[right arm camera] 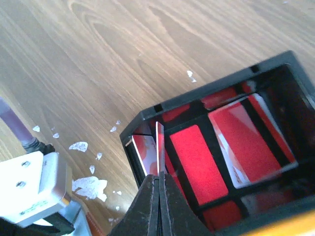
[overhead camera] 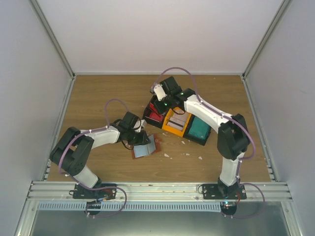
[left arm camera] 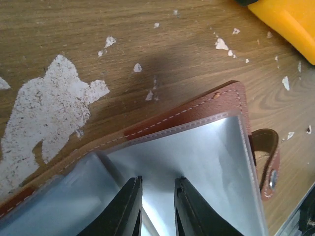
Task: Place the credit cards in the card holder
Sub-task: Pick up the credit card from the storage box, then insert the credit card into the card holder.
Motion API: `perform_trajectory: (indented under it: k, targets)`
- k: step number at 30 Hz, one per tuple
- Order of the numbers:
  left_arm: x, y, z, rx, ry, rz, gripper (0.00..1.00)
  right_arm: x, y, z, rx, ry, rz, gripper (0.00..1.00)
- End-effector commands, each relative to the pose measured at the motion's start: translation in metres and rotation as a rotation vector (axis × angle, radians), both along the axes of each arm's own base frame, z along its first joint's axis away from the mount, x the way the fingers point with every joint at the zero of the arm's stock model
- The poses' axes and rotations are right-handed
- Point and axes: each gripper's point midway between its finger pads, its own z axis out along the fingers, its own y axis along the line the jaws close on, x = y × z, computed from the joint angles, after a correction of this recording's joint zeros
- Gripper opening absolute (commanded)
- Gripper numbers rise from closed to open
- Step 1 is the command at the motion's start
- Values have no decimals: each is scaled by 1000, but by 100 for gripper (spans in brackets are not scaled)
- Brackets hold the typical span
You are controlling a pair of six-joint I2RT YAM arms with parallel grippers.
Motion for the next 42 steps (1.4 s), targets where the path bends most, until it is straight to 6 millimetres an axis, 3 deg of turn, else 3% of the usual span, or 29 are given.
perform_trajectory:
  k: [1, 8, 11, 14, 18, 23, 27, 30, 35, 42]
  targets:
    - [1, -2, 15, -38, -43, -11, 22, 4, -17, 45, 87, -83, -147, 1]
    - [3, -6, 26, -76, -69, -10, 25, -31, -28, 82, 243, -68, -178, 0]
    - [1, -4, 29, -91, -86, 3, 25, -54, -31, 85, 322, -23, -169, 0]
    - [-3, -2, 28, -104, -88, 20, 24, -81, -29, 73, 420, 101, -173, 0]
    - [-8, -5, 33, -151, -89, 22, 24, -114, -11, 55, 526, 288, -133, 1]
    - [-13, -3, 28, -155, -67, 29, 22, -132, 7, 17, 526, 434, -205, 0]
    - [-18, 4, 18, -124, -48, 42, 22, -137, 18, -17, 476, 507, -326, 0]
    - [-20, 10, 13, -86, -36, 60, 22, -130, 14, -41, 409, 502, -431, 1]
    - [-18, 26, 13, -15, -60, 123, 20, -117, -8, -56, 307, 396, -545, 0]
    - [-19, 20, 23, -85, -84, 113, 23, -115, -16, -75, 244, 360, -527, 1]
